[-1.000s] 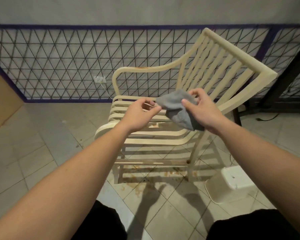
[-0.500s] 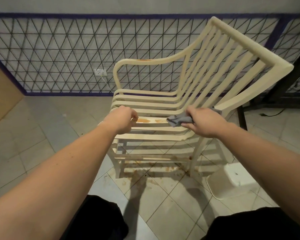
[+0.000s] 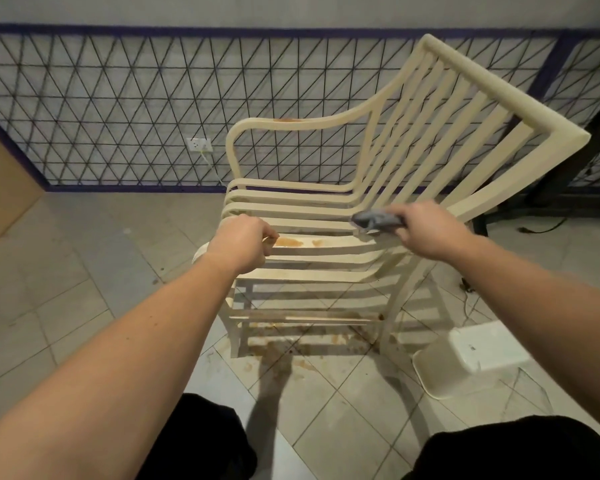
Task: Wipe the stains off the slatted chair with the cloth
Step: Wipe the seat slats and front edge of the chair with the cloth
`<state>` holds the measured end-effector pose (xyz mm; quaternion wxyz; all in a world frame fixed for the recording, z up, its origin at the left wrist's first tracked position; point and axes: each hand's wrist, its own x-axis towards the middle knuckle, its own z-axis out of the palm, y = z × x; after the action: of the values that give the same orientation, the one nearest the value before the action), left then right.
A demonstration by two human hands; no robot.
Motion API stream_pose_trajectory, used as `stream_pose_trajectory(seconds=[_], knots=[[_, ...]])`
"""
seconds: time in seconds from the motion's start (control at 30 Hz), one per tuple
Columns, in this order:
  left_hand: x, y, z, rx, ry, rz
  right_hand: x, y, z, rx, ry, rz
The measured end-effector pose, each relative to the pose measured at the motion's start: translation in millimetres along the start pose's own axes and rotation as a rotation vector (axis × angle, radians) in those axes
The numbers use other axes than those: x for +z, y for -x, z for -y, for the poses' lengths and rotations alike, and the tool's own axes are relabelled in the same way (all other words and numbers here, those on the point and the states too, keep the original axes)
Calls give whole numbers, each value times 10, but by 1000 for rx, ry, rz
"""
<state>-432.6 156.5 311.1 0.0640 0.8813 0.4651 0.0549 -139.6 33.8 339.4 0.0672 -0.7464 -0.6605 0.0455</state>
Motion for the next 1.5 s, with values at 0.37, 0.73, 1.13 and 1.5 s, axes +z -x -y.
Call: stream_pose_trajectory(seconds=[0.37, 0.73, 1.13, 1.5], knots=[[-26, 55, -37, -34, -2, 20, 672, -43, 410, -385, 71, 20], [-21, 34, -44, -60, 47, 19, 703, -18, 599, -133, 264, 32], [-5, 44, -42, -69, 57, -11, -111, 263, -533, -193, 598, -40], [35, 32, -29, -66, 42, -4, 468, -43, 273, -74, 116, -38]])
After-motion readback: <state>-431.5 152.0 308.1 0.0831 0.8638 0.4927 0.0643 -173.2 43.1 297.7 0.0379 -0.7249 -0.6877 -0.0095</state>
